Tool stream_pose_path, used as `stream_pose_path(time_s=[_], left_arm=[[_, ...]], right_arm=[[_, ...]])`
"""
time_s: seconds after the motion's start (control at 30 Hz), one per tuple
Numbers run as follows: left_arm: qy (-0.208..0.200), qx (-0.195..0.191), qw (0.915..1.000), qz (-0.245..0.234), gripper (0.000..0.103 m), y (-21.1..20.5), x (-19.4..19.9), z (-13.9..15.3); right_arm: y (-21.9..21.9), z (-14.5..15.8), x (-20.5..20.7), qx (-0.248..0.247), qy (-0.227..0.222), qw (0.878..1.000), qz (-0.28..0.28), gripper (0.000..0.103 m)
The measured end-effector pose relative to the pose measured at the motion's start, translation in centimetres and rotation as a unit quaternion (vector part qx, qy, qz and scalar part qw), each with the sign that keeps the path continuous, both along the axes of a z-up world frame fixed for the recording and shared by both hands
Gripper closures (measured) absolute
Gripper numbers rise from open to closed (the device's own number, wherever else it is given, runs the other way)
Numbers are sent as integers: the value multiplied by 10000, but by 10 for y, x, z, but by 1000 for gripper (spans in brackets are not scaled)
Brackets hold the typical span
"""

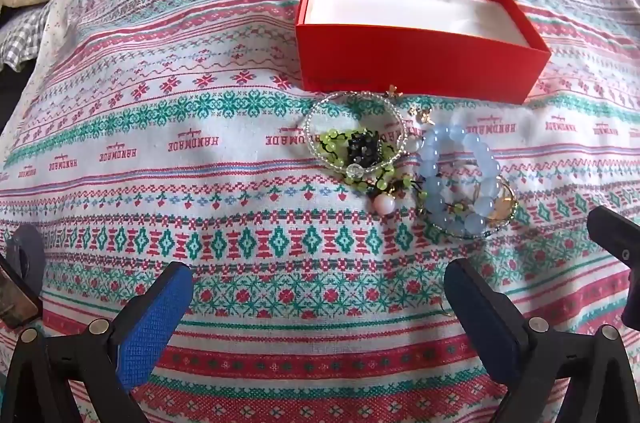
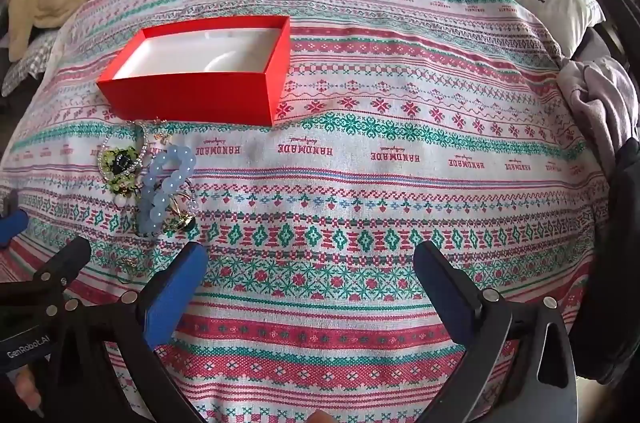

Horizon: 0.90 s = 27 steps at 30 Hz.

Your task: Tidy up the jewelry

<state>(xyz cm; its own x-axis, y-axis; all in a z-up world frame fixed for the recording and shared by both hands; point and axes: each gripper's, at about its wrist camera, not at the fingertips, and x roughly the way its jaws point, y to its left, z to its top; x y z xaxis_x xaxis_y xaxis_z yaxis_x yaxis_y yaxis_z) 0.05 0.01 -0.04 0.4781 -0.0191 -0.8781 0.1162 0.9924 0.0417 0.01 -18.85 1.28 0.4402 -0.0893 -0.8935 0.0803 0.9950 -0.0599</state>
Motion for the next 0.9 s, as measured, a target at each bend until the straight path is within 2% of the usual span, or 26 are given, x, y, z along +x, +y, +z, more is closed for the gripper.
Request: stream_pose_path(time_s=[0.1, 0.13, 0.9], left_arm=[[87, -62, 9999, -24, 0, 1, 2, -5], [81, -61, 9999, -20, 0, 1, 1, -6], [109, -89, 9999, 15, 0, 0, 3, -6]], right_arm=[[3, 0, -3, -49, 52, 10000, 56, 0], [2, -6, 5, 2, 262, 9996, 75, 0], [4, -11, 2, 28, 299, 9995, 34, 0]])
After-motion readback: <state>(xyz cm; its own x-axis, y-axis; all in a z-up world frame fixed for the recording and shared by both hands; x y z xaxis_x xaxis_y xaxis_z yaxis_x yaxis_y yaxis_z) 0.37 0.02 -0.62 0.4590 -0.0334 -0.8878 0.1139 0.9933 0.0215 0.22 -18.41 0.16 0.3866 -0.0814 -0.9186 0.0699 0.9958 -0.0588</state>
